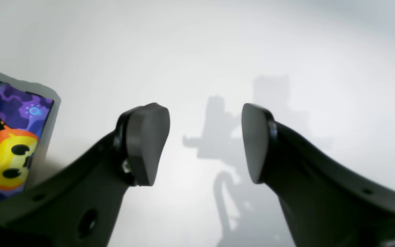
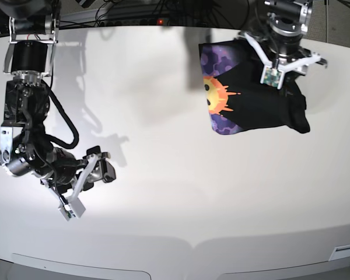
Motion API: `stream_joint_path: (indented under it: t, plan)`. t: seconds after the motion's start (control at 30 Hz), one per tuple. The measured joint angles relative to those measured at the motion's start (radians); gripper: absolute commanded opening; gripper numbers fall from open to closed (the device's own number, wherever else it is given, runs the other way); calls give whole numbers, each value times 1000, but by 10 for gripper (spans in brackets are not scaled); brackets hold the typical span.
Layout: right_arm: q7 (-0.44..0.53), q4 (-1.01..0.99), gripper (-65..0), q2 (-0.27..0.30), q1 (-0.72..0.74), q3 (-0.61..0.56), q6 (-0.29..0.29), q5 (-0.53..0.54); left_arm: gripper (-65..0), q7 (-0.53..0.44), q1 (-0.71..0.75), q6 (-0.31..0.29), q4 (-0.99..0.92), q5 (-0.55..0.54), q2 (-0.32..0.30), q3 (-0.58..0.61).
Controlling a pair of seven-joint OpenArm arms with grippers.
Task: Fold the T-shirt properly
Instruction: 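Drag the folded shirt toward the table center with the left gripper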
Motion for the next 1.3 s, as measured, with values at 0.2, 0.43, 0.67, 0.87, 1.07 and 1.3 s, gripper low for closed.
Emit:
stream_joint_path:
  t: [0.2,0.43,0.67,0.87,1.07,1.3]
  plan:
    - [-2,0,-297,1,-7,0,0,-1,-399,37,24,98,-32,2,-82,-52]
    - [-2,0,-297,1,-7,0,0,-2,-399,-11,114,155,-89,1,-95,-248]
    - [-2,0,-297,-2,-8,0,0,0,-407,-306,122,-73,102,-386,-29,-249]
    - [-10,0,-297,-3,-10,0,0,-1,-446,-291,59,-210,-1,-447,87,-203]
    - [-13,0,-297,-4,-43,0,1,-2,-446,-305,-25,-160,-294,-371,108,-228]
    - [-17,0,-297,-2,-51,0,24,0,-447,-507,-167,-319,-563,-320,90,-396]
